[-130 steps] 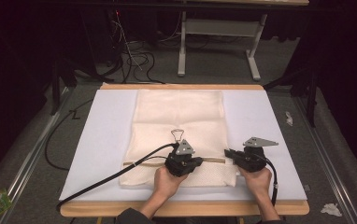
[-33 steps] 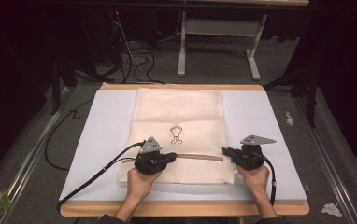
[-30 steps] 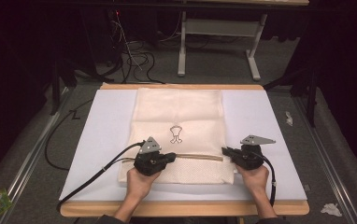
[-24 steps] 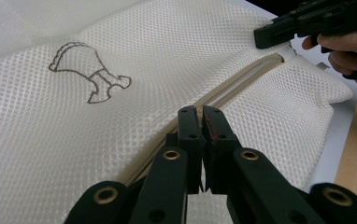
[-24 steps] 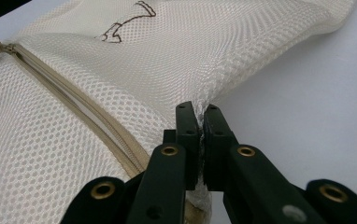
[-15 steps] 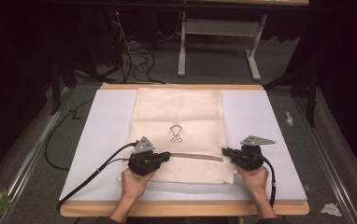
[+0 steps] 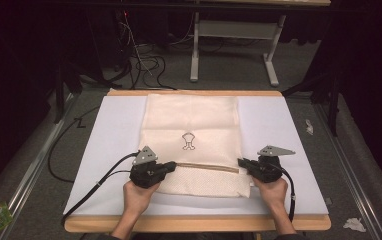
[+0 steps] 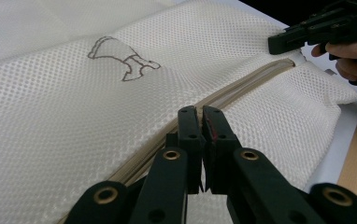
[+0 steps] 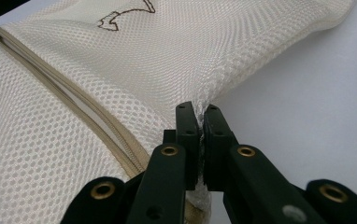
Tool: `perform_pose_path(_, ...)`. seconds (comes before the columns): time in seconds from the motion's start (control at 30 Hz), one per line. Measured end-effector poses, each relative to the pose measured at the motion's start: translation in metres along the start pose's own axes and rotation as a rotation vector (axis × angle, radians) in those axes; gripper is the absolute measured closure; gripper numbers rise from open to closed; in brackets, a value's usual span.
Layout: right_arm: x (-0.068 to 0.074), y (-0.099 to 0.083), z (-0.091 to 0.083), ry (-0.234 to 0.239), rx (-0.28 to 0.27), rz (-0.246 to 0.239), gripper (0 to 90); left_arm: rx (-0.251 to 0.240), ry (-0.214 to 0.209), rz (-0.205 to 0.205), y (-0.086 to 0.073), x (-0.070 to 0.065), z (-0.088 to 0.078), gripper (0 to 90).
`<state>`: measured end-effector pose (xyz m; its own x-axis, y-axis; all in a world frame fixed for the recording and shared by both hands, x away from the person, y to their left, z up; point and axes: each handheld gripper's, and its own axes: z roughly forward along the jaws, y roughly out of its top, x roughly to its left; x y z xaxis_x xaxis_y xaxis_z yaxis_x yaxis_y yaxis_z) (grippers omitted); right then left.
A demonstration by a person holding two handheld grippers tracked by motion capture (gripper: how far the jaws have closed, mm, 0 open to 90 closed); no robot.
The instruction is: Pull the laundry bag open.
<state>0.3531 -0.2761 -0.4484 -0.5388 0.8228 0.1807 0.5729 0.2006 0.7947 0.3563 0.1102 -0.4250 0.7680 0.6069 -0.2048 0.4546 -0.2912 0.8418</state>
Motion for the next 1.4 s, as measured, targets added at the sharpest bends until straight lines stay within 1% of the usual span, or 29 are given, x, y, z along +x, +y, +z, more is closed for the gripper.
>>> perform_pose_path(0.07, -0.001, 0.000, 0.000, 0.002, -0.001, 0.007, 88.6, -0.010, 0.000, -0.010, -0.001, 0.003, -0.002, 87.1)
perform_pose_path(0.2, -0.001, 0.000, 0.000, 0.001, 0.003, 0.008, 88.6, -0.015, 0.004, -0.027, -0.001, 0.004, -0.004, 87.1)
perform_pose_path(0.23, -0.002, 0.000, 0.000, 0.003, 0.001, 0.008, 88.7, -0.014, 0.003, -0.024, -0.001, 0.004, -0.005, 87.1)
perform_pose_path(0.33, -0.001, 0.000, -0.001, -0.001, -0.003, 0.005, 88.6, -0.009, 0.023, -0.012, -0.001, 0.006, -0.006, 87.2)
perform_pose_path(0.53, -0.003, 0.001, -0.001, -0.003, -0.003, 0.006, 88.7, -0.016, 0.026, -0.025, -0.001, 0.009, -0.010, 87.1)
perform_pose_path(0.7, -0.002, 0.002, 0.000, -0.004, -0.004, 0.001, 88.7, -0.015, 0.030, -0.017, -0.001, 0.010, -0.011, 87.1)
perform_pose_path(0.9, -0.002, 0.004, -0.001, -0.005, -0.002, -0.002, 88.7, -0.016, 0.027, -0.025, -0.001, 0.010, -0.011, 87.2)
perform_pose_path(0.97, -0.002, 0.004, -0.002, -0.006, -0.005, -0.002, 88.6, -0.010, 0.038, -0.018, -0.001, 0.010, -0.011, 87.1)
perform_pose_path(1.03, -0.003, 0.005, -0.001, -0.009, -0.009, -0.013, 88.6, -0.017, 0.043, -0.024, -0.002, 0.013, -0.014, 87.1)
perform_pose_path(1.07, -0.004, 0.004, -0.001, -0.010, -0.008, 0.000, 88.7, -0.020, 0.042, -0.028, -0.002, 0.014, -0.015, 87.1)
perform_pose_path(1.23, -0.004, 0.005, -0.002, -0.017, -0.007, -0.002, 88.7, -0.024, 0.053, -0.035, -0.002, 0.016, -0.020, 87.2)
perform_pose_path(1.3, -0.005, 0.005, -0.004, -0.020, -0.007, -0.001, 88.6, -0.021, 0.067, -0.029, -0.003, 0.017, -0.021, 87.2)
perform_pose_path(1.4, -0.007, 0.005, -0.004, -0.025, -0.012, 0.002, 88.7, -0.033, 0.074, -0.041, -0.004, 0.021, -0.025, 87.2)
